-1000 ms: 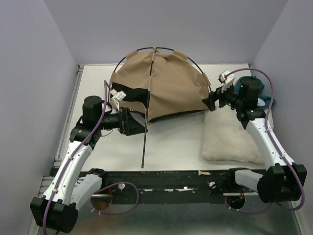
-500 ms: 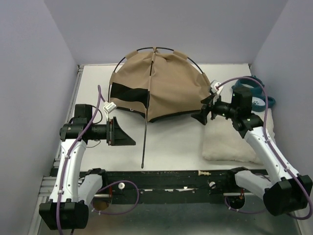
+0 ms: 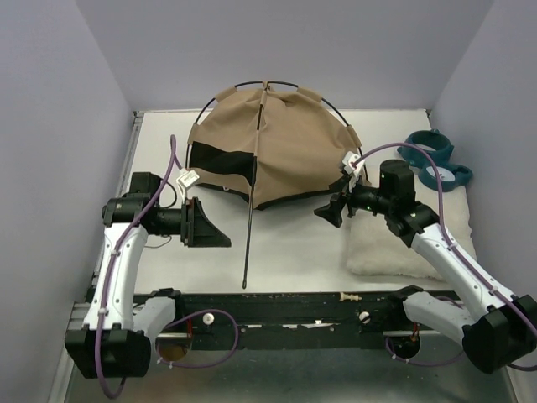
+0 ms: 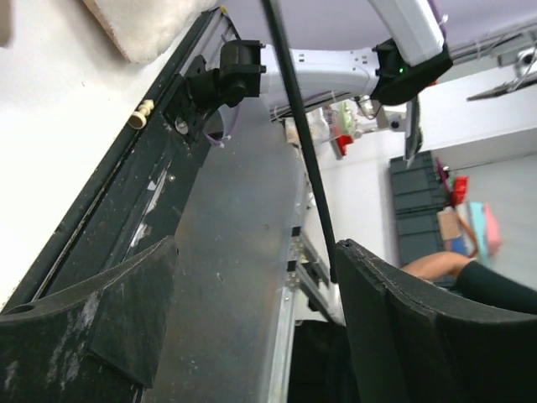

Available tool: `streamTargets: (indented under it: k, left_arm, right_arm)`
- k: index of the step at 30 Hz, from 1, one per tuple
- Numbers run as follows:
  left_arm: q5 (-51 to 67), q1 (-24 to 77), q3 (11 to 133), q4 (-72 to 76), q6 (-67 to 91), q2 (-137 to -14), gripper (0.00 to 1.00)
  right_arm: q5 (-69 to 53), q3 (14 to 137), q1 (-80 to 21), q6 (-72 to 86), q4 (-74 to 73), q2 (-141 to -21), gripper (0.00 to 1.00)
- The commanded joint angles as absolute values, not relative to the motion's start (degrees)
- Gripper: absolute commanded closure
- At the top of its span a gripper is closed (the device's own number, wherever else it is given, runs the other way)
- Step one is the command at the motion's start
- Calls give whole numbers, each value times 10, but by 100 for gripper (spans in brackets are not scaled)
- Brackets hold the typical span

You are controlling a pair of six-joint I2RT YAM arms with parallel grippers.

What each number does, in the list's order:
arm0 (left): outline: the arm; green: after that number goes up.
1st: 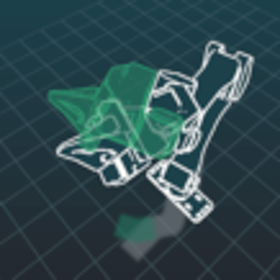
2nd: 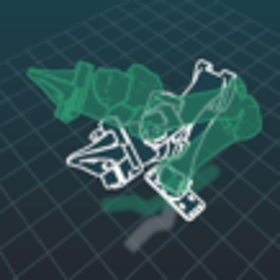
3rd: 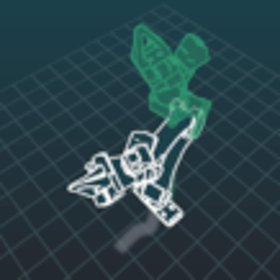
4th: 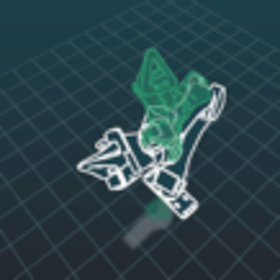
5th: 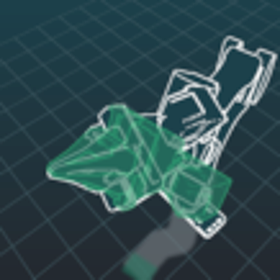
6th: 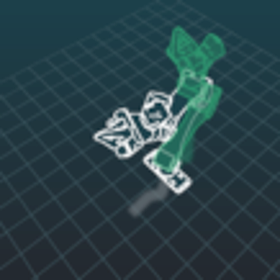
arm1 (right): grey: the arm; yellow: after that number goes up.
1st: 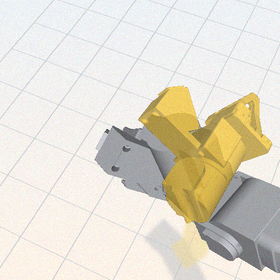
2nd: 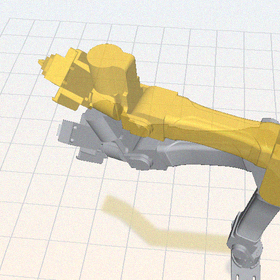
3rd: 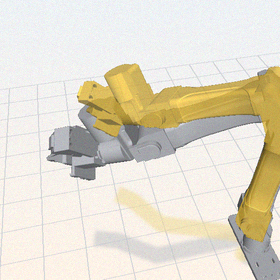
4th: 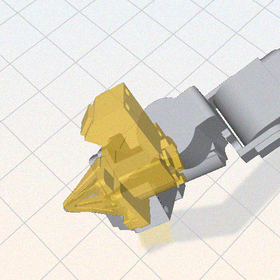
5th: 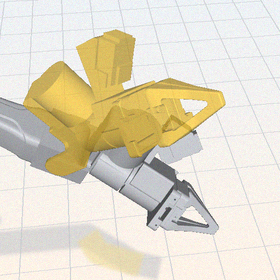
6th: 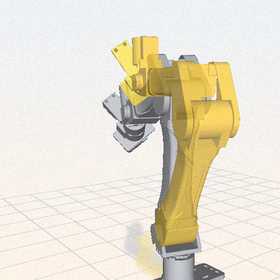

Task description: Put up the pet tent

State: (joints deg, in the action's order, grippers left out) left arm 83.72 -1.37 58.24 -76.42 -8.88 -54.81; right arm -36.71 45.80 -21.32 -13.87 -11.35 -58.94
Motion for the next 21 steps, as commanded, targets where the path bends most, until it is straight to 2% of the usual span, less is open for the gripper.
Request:
streamTargets:
  k: [1,4,7,15,21]
  left_arm:
    - [897,30,633,-862,-133,-631,16]
    - [917,98,684,-864,-136,-665,16]
    - [879,158,691,-860,-142,-671,17]
    - [888,217,652,-861,-189,-677,23]
    - [925,236,640,-864,-208,-688,35]
  right_arm:
    - [-334,460,-218,-135,-95,-593,0]
    - [-332,462,-219,-135,-98,-598,0]
    - [-328,467,-221,-135,-97,-600,0]
    - [-325,476,-230,-127,-85,-601,0]
    - [-290,458,-255,-112,-45,-591,0]
